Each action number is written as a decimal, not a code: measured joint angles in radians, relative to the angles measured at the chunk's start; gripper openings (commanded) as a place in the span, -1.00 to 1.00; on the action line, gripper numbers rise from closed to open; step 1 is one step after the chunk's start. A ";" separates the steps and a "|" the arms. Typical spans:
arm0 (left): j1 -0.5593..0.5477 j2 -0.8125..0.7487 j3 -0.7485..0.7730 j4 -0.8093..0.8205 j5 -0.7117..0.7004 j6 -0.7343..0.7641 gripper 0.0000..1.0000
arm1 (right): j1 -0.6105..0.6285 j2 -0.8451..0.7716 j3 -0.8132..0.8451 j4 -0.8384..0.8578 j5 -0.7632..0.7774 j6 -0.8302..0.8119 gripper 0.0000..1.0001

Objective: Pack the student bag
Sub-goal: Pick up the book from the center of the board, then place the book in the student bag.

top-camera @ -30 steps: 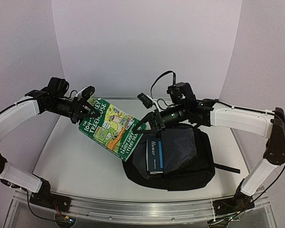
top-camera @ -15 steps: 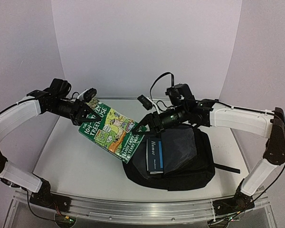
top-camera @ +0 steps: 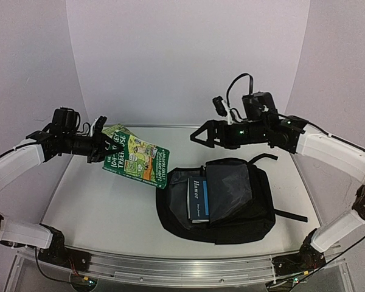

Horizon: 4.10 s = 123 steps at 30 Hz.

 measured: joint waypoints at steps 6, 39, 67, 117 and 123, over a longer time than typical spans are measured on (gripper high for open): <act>0.024 -0.022 -0.105 0.114 -0.144 -0.178 -1.00 | -0.144 -0.085 -0.057 -0.115 0.147 0.065 0.97; 0.023 -0.054 -0.188 0.174 -0.208 -0.313 -0.99 | -0.307 -0.204 -0.484 -0.200 0.020 0.166 -0.41; -0.377 0.332 -0.131 0.617 -0.345 -0.483 -1.00 | -0.305 -0.272 -0.304 -0.151 -0.149 0.218 -1.00; -0.640 0.781 0.319 0.653 -0.388 -0.367 -1.00 | -0.305 -0.324 -0.263 -0.108 -0.173 0.245 -1.00; -0.672 0.866 0.439 0.593 -0.400 -0.349 -0.75 | -0.305 -0.324 -0.263 -0.101 -0.166 0.245 -1.00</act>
